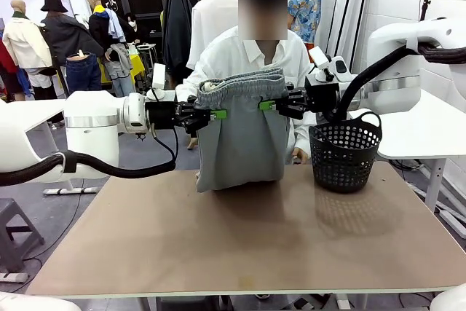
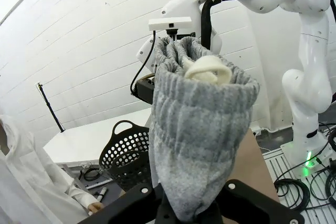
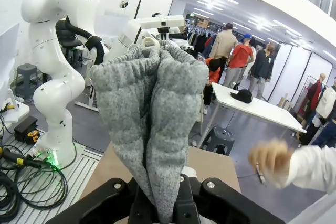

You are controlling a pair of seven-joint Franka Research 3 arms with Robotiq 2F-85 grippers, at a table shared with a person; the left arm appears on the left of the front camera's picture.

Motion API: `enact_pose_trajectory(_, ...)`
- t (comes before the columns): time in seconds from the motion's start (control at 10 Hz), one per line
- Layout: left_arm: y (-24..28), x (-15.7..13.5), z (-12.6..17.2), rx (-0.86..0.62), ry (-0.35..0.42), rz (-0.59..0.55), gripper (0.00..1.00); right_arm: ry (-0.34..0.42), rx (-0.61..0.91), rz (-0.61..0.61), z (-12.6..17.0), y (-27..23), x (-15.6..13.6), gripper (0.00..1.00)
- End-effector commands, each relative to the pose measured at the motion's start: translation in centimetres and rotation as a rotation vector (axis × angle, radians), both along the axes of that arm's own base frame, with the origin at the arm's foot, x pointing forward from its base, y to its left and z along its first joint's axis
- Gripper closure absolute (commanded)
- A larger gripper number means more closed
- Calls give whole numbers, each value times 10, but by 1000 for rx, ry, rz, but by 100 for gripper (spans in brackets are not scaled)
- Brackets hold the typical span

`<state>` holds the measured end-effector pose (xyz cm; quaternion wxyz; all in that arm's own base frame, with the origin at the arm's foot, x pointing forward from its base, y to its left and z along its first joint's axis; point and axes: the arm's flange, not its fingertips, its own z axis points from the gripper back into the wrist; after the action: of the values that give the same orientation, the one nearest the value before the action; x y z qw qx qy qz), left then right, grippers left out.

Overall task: Fold the training pants.
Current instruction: Release the ends of the Training pants and then grab the overlapped ends.

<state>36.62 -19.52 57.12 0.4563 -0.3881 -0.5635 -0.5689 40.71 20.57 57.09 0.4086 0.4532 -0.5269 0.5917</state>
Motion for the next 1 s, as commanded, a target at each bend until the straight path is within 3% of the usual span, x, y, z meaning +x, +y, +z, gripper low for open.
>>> enact_pose_trajectory(0.0,0,-3,2,-21,1,3,100,-8,-1,0,2,1,-2,100)
enact_pose_trajectory(0.9,0,-3,2,-21,1,3,100,-8,-1,0,2,1,-2,100)
